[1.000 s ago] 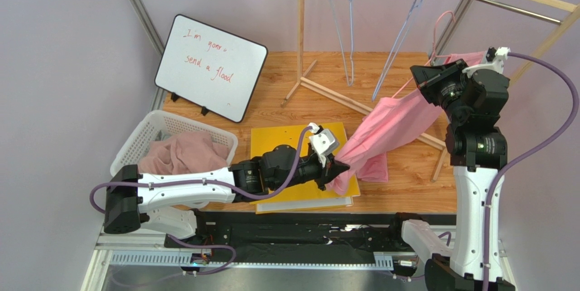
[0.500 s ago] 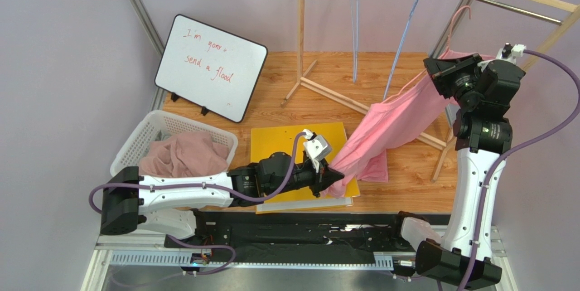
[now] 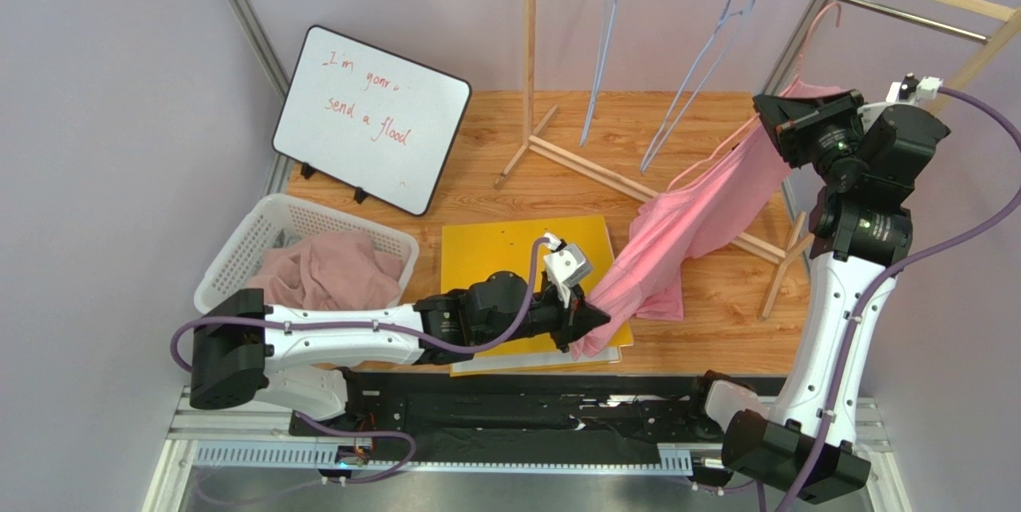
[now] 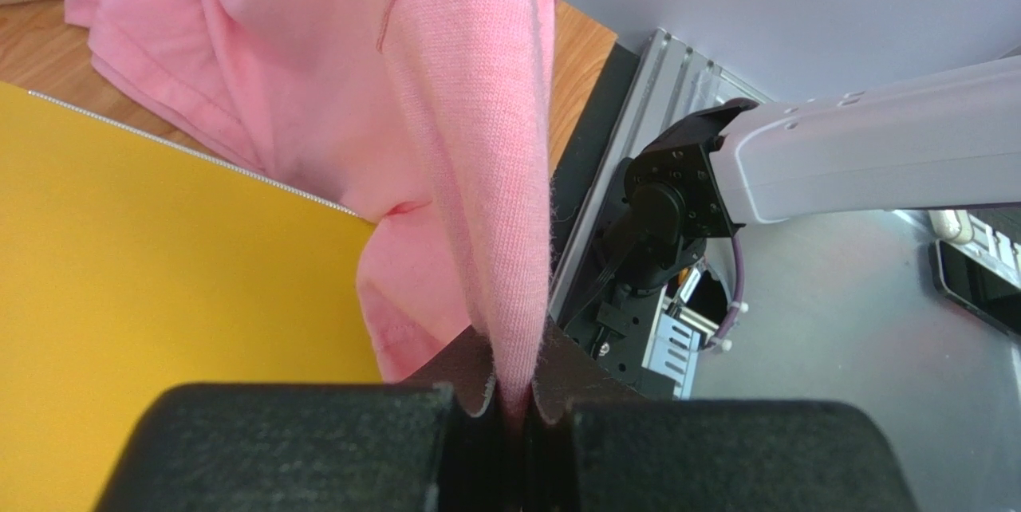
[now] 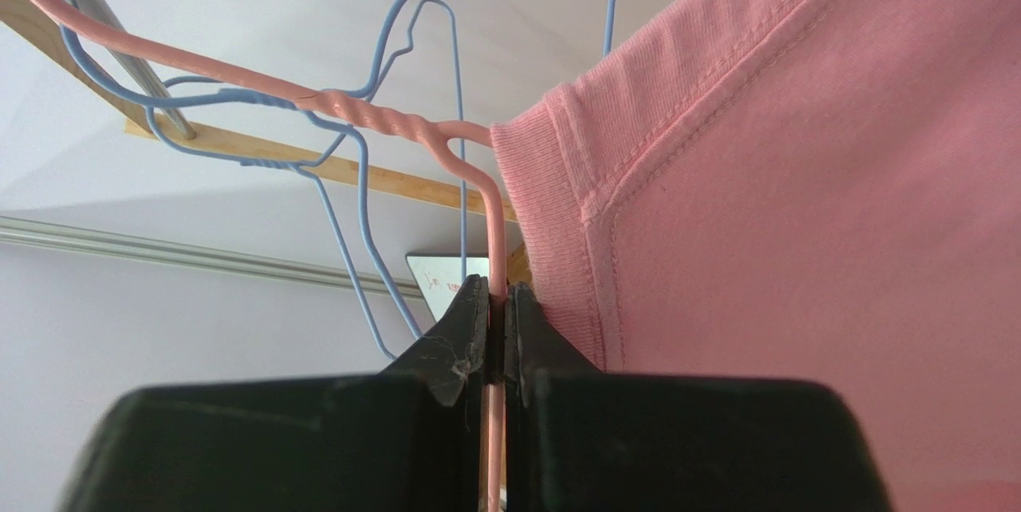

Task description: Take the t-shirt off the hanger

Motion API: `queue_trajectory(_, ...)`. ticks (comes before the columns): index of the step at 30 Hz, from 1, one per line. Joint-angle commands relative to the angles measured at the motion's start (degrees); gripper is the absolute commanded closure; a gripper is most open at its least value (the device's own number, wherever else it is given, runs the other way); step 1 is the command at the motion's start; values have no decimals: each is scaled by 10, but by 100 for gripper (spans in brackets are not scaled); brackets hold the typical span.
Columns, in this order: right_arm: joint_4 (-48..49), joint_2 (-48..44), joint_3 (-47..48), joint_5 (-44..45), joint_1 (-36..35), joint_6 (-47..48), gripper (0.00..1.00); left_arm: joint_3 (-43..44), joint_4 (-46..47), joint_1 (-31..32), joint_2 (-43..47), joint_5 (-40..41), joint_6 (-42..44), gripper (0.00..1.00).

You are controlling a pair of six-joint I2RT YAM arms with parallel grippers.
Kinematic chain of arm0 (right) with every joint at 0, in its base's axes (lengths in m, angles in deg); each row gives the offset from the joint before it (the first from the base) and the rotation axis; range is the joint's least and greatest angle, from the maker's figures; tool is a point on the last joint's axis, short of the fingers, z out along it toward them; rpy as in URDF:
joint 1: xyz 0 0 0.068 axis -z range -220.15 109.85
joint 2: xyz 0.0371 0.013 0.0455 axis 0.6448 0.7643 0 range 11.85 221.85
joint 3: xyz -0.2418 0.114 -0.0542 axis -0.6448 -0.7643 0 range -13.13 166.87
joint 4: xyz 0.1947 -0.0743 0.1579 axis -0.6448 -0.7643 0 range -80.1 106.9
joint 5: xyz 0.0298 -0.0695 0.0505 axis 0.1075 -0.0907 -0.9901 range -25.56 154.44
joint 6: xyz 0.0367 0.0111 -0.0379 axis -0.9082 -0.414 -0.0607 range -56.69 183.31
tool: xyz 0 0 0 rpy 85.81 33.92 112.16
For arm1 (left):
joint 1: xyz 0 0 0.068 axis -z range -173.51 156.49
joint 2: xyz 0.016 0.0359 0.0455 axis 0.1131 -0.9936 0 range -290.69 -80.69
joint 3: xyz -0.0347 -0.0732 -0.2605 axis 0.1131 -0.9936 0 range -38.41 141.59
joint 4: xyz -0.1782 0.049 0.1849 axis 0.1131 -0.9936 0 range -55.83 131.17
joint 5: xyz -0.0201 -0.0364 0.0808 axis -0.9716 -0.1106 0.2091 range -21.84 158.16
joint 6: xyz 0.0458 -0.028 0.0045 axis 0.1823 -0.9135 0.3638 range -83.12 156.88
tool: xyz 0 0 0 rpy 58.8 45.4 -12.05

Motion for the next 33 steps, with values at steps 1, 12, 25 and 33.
queue_trajectory(1,76,8,1,-42,38,-29,100,5,18,2,4,-18,-19,100)
queue_trajectory(12,88,-64,-34,-135,54,-39,100,155,-52,2,-101,-63,2,100)
queue_trajectory(25,74,-185,-147,-201,54,-266,100,331,-3,-69,-236,-151,-62,100)
queue_trajectory(33,103,-199,-153,-228,54,-309,100,340,26,-77,-253,-165,-64,100)
